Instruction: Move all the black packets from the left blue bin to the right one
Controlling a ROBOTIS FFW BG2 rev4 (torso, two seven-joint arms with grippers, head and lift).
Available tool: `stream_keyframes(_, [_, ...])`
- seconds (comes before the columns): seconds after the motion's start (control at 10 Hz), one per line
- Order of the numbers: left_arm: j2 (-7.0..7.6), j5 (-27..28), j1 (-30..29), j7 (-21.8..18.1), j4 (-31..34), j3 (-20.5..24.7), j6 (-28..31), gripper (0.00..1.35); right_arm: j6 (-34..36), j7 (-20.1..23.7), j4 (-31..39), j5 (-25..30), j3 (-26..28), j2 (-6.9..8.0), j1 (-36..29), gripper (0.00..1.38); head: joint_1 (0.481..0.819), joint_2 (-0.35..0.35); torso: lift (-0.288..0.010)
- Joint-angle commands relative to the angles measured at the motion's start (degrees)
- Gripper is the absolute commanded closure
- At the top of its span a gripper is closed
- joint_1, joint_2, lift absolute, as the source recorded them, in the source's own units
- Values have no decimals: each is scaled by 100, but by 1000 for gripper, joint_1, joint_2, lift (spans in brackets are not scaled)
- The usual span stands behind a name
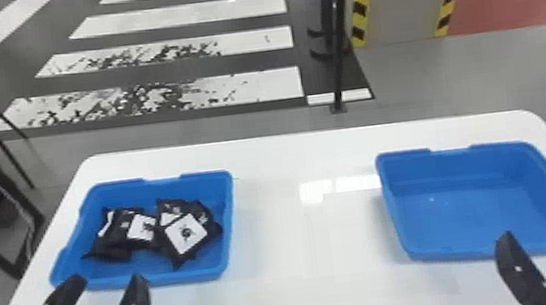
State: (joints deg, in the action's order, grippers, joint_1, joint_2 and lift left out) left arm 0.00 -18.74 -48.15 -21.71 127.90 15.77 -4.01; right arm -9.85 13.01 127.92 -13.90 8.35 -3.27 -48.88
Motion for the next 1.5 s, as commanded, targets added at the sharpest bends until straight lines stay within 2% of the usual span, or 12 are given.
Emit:
stream_keyframes(0.0, [-15,-12,6,0,0,0,-7,249,0,9,-17,-4,-1,2,8,136,695,53,-140])
stream_keyframes(0.9, [-15,23,76,0,0,-34,77,249,0,9,-59,-95,-1,-7,22,136,695,46,-140])
stream_keyframes(1.2, [-15,194,456,0,0,11,556,249,0,9,-73,-129,-1,2,8,136,695,42,-140])
stream_keyframes(1.4, [-15,548,850,0,-42,240,1090,249,0,9,-87,-152,-1,2,22,136,695,44,-140])
